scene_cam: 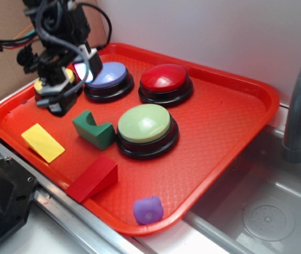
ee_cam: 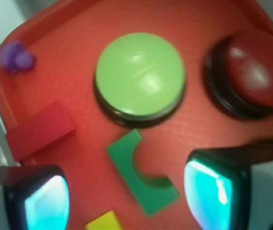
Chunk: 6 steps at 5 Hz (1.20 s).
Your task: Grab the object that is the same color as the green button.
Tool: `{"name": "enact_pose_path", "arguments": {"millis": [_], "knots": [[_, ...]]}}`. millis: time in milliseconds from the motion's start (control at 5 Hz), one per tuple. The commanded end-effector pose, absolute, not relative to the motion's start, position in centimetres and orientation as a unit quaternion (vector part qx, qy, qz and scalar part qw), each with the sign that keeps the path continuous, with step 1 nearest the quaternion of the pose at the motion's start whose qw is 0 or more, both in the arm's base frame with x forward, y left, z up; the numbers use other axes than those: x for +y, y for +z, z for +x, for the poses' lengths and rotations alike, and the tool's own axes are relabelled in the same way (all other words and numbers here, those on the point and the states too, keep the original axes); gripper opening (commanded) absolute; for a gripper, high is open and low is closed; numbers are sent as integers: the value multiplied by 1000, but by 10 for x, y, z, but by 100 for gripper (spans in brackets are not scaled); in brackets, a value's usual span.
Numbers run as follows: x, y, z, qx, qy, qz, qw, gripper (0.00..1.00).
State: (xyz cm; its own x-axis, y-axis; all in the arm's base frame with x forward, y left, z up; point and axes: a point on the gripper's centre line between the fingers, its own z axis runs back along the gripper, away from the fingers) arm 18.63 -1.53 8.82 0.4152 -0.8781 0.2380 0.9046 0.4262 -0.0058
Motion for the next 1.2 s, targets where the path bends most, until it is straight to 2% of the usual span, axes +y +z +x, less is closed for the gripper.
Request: {"name": "enact_pose_path", "arguments": {"millis": [0, 400, 600, 800, 1000], "knots": [[-9, 62, 183, -106, -561, -60, 819, 100], [-6, 35, 185, -108, -566, -74, 814, 100], [-8, 29, 187, -109, -571, -76, 810, 100], [-6, 27, 188, -116, -562, -77, 816, 83], [-4, 28, 187, -125, -552, -77, 821, 0]]}}
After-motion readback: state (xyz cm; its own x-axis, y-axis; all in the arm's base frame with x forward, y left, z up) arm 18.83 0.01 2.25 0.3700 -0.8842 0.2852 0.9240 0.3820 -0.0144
